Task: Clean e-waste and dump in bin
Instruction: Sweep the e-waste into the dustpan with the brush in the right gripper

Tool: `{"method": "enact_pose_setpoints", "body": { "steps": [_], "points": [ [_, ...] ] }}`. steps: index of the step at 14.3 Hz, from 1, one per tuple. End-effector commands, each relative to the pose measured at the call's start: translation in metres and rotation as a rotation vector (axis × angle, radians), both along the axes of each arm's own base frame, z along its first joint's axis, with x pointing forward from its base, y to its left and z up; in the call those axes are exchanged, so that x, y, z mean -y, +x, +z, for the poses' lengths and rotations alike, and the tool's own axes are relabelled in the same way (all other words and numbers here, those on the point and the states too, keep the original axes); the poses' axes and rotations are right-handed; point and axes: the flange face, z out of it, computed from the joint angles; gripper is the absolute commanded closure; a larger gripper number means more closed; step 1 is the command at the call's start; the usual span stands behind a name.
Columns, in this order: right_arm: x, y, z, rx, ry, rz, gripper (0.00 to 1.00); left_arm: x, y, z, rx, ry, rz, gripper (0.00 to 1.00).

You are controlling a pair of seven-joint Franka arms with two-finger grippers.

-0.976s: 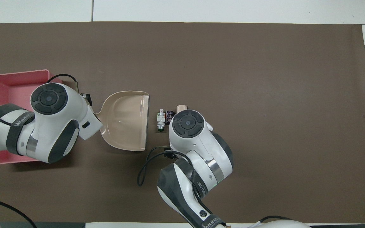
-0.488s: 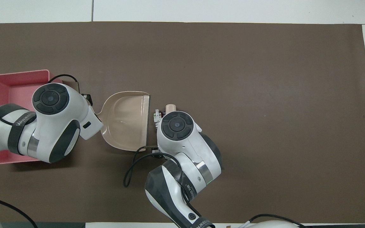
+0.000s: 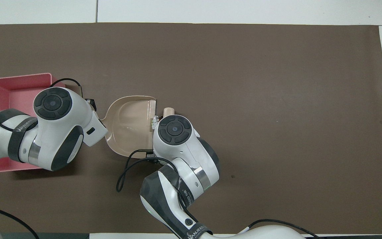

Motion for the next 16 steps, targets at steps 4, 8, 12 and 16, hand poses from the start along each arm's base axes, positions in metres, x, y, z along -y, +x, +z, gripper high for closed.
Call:
{"method": "enact_pose_setpoints", "body": {
  "steps": [4, 8, 12, 16],
  "points": [
    [-0.005, 0.002, -0.013, -0.001, 0.021, -0.027, 1.0, -0.002, -0.003, -0.003, 0.004, 0.015, 0.007, 1.0],
    [0.0, 0.007, -0.016, 0.009, 0.027, -0.038, 1.0, 0.004, -0.005, -0.003, 0.006, 0.014, 0.001, 1.0],
    [-0.02, -0.002, -0.009, -0.01, 0.117, -0.093, 1.0, 0.008, -0.006, -0.002, 0.014, 0.012, 0.013, 1.0],
    [-0.03, 0.002, -0.012, -0.016, 0.152, -0.131, 1.0, 0.012, -0.009, -0.004, 0.013, 0.012, 0.013, 1.0]
  ]
}}
